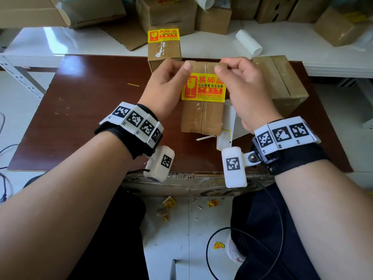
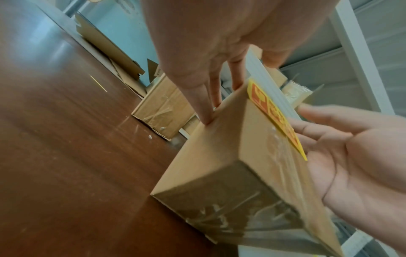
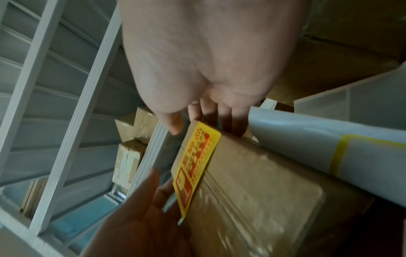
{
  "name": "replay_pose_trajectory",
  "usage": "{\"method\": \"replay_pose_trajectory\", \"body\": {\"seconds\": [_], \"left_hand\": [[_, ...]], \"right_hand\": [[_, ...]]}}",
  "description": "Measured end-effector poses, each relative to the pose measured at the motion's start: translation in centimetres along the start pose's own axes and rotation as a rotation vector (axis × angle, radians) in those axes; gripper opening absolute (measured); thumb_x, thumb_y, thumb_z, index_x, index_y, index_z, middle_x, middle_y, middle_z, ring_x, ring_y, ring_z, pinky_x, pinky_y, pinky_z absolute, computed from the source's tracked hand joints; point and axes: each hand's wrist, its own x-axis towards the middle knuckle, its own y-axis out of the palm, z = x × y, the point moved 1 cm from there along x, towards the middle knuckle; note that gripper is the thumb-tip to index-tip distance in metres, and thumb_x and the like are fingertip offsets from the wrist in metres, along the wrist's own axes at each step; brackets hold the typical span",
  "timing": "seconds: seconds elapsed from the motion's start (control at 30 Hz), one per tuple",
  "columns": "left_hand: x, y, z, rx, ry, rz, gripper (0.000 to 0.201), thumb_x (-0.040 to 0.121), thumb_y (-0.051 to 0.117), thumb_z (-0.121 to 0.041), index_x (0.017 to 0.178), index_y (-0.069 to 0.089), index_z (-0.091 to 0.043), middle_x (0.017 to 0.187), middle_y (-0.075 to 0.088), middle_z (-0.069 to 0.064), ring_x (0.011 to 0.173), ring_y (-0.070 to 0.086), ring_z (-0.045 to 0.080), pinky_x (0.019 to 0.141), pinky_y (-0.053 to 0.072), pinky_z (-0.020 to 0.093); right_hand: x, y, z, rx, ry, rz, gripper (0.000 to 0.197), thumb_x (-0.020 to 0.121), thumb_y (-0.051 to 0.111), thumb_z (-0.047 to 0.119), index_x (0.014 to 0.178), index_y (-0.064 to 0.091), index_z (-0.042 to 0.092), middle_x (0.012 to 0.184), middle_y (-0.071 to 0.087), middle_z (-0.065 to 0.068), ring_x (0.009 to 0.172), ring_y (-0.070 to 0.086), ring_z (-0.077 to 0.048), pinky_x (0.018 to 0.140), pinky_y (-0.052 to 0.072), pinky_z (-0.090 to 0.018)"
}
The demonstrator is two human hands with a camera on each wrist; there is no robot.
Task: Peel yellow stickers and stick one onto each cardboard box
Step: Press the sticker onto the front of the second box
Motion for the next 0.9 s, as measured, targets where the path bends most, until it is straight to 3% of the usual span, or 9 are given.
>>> {"method": "replay_pose_trajectory", "body": {"seconds": [0.07,0.17,0.33,0.43,0.47,0.53,0.63,0.77,0.9], "left_hand": [[-0.1,0.1,0.3,0.046,0.028,-0.025,0.045,0.093,0.067,-0.055,0.111,0.067,-0.014,0.109,0.074,0.003,0.099,0.07,0.014,0.088,0.059,0.037],[-0.1,-0.3,0.5,0.084,0.051,-0.061,0.059,0.084,0.077,-0.059,0.116,0.067,-0.009,0.116,0.075,0.008,0.111,0.072,0.022,0.094,0.061,0.047],[0.0,-0.6,0.7,0.088,0.1,-0.089,0.025,0.096,0.068,-0.043,0.097,0.07,-0.018,0.099,0.076,0.01,0.093,0.073,0.021,0.09,0.06,0.056],[0.1,-0.8,0.5,0.049,0.061,-0.094,0.045,0.094,0.061,-0.055,0.096,0.071,-0.011,0.092,0.072,0.017,0.087,0.069,0.031,0.089,0.058,0.063],[0.1,-0.7,0.3,0.034,0.038,-0.08,0.052,0.092,0.061,-0.061,0.098,0.07,-0.01,0.091,0.071,0.013,0.087,0.069,0.031,0.089,0.058,0.063],[-0.2,-0.3,0.2,0.035,0.023,-0.055,0.046,0.089,0.068,-0.062,0.099,0.07,-0.017,0.096,0.073,0.002,0.094,0.073,0.025,0.09,0.061,0.054],[-0.3,-0.2,0.5,0.061,0.043,-0.039,0.048,0.084,0.081,-0.049,0.114,0.069,-0.013,0.115,0.076,0.004,0.109,0.074,0.021,0.094,0.062,0.046],[0.1,-0.4,0.6,-0.019,-0.006,0.053,0.048,0.086,0.076,-0.02,0.131,0.065,-0.006,0.123,0.075,0.008,0.113,0.074,0.02,0.099,0.061,0.039],[0.0,-0.1,0.5,-0.029,-0.023,0.106,0.058,0.084,0.065,-0.001,0.142,0.06,-0.005,0.126,0.074,0.008,0.115,0.073,0.018,0.096,0.059,0.03]], "right_hand": [[-0.3,0.2,-0.2,-0.018,-0.052,0.034,0.049,0.095,0.079,0.034,0.136,0.062,0.014,0.124,0.078,0.0,0.113,0.076,-0.009,0.102,0.062,-0.036],[-0.1,0.1,-0.6,-0.027,-0.075,0.065,0.052,0.094,0.083,0.02,0.138,0.058,0.009,0.127,0.077,-0.004,0.116,0.076,-0.012,0.102,0.063,-0.039],[0.6,-0.3,-1.0,-0.051,-0.09,0.042,0.024,0.102,0.07,0.018,0.126,0.065,0.021,0.127,0.077,-0.004,0.119,0.074,-0.012,0.106,0.061,-0.041],[0.8,-0.5,-0.9,-0.069,-0.087,0.011,0.022,0.108,0.06,0.02,0.129,0.069,0.019,0.126,0.077,0.003,0.117,0.072,-0.005,0.099,0.058,-0.025],[0.8,-0.5,-0.9,-0.075,-0.086,0.003,0.024,0.109,0.058,0.021,0.131,0.069,0.018,0.124,0.077,0.003,0.116,0.072,-0.005,0.098,0.057,-0.023],[0.6,-0.4,-0.9,-0.073,-0.081,0.006,0.027,0.106,0.062,0.025,0.132,0.067,0.02,0.126,0.077,0.001,0.119,0.072,-0.007,0.106,0.058,-0.031],[0.6,-0.3,-1.0,-0.037,-0.052,0.076,0.036,0.104,0.067,0.011,0.138,0.059,0.016,0.132,0.075,-0.004,0.121,0.073,-0.014,0.106,0.061,-0.042],[0.8,-0.5,-0.9,-0.053,0.016,0.191,0.058,0.104,0.058,-0.009,0.156,0.042,0.011,0.146,0.066,-0.005,0.125,0.068,-0.009,0.098,0.058,-0.024],[1.0,-0.9,-0.9,-0.1,0.059,0.248,0.077,0.098,0.052,-0.016,0.165,0.031,0.015,0.155,0.06,0.0,0.133,0.063,-0.009,0.105,0.055,-0.026]]}}
